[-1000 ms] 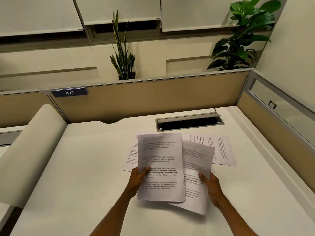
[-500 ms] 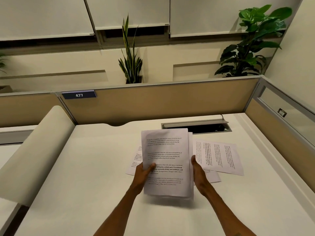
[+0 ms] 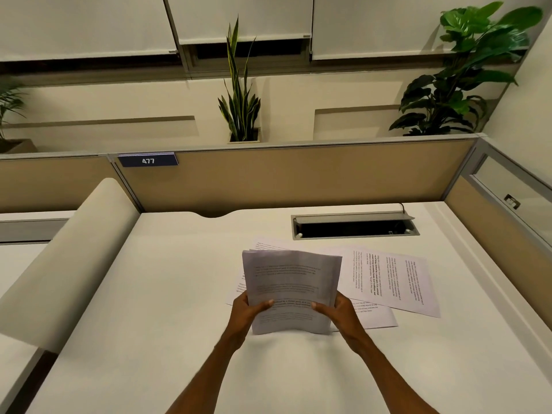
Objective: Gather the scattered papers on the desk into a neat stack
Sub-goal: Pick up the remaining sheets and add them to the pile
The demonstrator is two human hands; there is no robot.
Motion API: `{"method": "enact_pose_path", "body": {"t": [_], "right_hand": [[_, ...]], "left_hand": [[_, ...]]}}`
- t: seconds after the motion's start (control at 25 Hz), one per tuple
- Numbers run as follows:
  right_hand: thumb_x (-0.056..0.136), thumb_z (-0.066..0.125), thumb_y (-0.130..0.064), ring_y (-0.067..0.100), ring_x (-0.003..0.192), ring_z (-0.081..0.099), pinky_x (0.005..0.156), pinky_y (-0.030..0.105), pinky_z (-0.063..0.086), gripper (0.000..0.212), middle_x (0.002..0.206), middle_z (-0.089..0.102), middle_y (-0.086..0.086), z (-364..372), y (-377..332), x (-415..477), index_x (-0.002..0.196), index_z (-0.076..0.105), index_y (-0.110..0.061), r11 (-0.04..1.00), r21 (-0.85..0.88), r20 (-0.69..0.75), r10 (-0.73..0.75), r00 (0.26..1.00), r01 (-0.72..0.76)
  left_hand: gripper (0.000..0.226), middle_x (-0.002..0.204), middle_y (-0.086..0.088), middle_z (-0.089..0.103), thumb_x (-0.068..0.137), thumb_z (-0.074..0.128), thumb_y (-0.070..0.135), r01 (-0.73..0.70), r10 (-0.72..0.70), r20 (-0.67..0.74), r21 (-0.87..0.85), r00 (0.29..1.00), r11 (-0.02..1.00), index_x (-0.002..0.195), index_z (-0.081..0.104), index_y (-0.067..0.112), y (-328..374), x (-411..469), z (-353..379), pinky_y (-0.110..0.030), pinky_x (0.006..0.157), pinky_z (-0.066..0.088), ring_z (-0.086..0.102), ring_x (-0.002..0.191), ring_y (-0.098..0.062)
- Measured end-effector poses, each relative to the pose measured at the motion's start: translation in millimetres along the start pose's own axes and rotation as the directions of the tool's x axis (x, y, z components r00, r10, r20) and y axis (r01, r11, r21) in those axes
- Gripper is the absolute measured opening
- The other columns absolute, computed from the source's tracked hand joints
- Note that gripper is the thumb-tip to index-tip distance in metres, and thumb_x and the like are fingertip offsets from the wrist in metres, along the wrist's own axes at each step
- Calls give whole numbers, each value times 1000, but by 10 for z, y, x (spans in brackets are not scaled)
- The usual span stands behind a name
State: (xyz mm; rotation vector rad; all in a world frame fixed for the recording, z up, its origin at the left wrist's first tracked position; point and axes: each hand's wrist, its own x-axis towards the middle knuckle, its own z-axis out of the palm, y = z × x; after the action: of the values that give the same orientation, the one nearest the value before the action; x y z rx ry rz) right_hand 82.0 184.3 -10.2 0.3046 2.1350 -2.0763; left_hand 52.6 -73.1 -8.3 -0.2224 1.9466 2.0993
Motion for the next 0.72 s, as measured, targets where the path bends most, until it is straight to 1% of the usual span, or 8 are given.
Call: {"method": "enact_pose_path", "body": {"t": [0.16, 0.28, 0.32, 0.44, 0.48, 0.6, 0.68, 0.72], "right_hand": [[91, 70, -19, 24, 100, 71, 80, 32, 63, 30, 115, 74, 2, 31, 59, 54, 119, 64, -24, 1000, -12, -37, 21, 999, -22], [97, 61, -21, 30, 100, 71, 83, 41, 63, 28, 116, 72, 9, 96, 115, 90, 124, 61, -15, 997, -27, -50, 65, 997, -66], [98, 59, -20, 29, 101, 71, 84, 41, 63, 30, 117, 71, 10, 100, 118, 107, 127, 60, -13, 997, -18, -56, 74, 996, -75], [100, 56, -16, 20, 106, 69, 81, 26, 61, 30, 120, 70, 5, 44, 59, 149, 130, 58, -16, 997, 40, -43, 61, 997, -59], [100, 56, -17, 18, 108, 68, 81, 23, 60, 31, 121, 71, 2, 9, 31, 161, 130, 58, -19, 997, 56, -30, 57, 998, -56], [100, 55, -18, 15, 110, 68, 81, 24, 59, 31, 121, 70, -5, -89, -39, 200, 130, 57, -25, 996, 71, -7, 63, 998, -62], [100, 55, -18, 16, 105, 71, 77, 26, 61, 27, 118, 72, -5, -144, -70, 227, 124, 58, -29, 992, 96, -8, 85, 996, -84], [100, 55, -19, 20, 101, 73, 77, 30, 63, 24, 116, 72, -3, -182, -80, 242, 121, 59, -30, 988, 119, -14, 104, 995, -101]], "left_hand": [[29, 106, -3, 81, 86, 77, 8, 27, -28, 2, 16, 1000, 999, 114, 70, 13, -18, 63, 53, -27, 72, 63, 79, 88, -20], [23, 108, -7, 80, 93, 71, 10, 17, -19, 36, 35, 999, 999, 115, 69, 14, -15, 115, 125, -32, 75, 64, 79, 89, -21], [22, 109, -7, 80, 94, 69, 10, 11, -13, 40, 41, 999, 999, 115, 69, 14, -10, 137, 142, -33, 75, 64, 79, 90, -22], [24, 111, -9, 79, 93, 71, 12, 1, -3, 56, 44, 998, 999, 116, 70, 10, 39, 213, 137, -35, 78, 64, 79, 94, -25], [26, 112, -9, 79, 93, 72, 14, 1, -4, 81, 46, 997, 999, 117, 71, 8, 55, 240, 125, -37, 80, 65, 78, 97, -27], [28, 111, -10, 79, 95, 69, 22, 11, -20, 129, 68, 991, 998, 118, 71, 6, 75, 301, 144, -42, 84, 65, 78, 100, -30], [27, 109, -12, 79, 98, 66, 23, 14, -25, 121, 94, 992, 995, 115, 71, 4, 77, 340, 225, -45, 86, 64, 77, 99, -33], [26, 108, -13, 79, 98, 64, 23, 8, -21, 117, 109, 993, 994, 114, 71, 3, 66, 362, 281, -46, 87, 64, 77, 99, -34]]}}
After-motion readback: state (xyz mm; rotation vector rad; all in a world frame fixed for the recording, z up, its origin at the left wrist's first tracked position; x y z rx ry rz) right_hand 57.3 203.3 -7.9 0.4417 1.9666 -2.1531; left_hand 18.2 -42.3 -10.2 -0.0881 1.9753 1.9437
